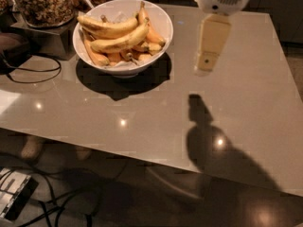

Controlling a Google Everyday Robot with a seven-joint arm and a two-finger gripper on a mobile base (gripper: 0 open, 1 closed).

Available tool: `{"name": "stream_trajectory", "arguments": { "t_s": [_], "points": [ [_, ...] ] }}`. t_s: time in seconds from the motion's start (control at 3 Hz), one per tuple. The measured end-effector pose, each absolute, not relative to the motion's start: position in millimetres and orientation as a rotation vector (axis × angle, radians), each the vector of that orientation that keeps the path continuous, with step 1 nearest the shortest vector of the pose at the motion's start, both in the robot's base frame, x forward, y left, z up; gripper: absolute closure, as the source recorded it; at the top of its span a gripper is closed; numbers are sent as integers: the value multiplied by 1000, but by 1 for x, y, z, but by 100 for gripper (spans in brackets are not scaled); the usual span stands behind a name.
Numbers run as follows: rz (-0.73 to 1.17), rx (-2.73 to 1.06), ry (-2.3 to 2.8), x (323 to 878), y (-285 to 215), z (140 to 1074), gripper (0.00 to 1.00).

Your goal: Pick banana from white bowl

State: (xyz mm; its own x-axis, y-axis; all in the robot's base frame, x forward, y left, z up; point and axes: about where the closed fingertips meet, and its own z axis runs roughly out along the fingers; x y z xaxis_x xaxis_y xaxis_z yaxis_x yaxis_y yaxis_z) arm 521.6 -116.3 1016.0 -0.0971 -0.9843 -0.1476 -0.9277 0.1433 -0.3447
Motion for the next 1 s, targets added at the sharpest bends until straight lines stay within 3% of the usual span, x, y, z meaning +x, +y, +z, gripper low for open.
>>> {"name": "stream_trajectory", "arguments": {
  "t_s": [0.67,1.0],
  "points": [
    [-211,-1922,1950,580,-52,1028,0],
    [-210,-1913,1934,583,-48,1030,0]
  ]
}}
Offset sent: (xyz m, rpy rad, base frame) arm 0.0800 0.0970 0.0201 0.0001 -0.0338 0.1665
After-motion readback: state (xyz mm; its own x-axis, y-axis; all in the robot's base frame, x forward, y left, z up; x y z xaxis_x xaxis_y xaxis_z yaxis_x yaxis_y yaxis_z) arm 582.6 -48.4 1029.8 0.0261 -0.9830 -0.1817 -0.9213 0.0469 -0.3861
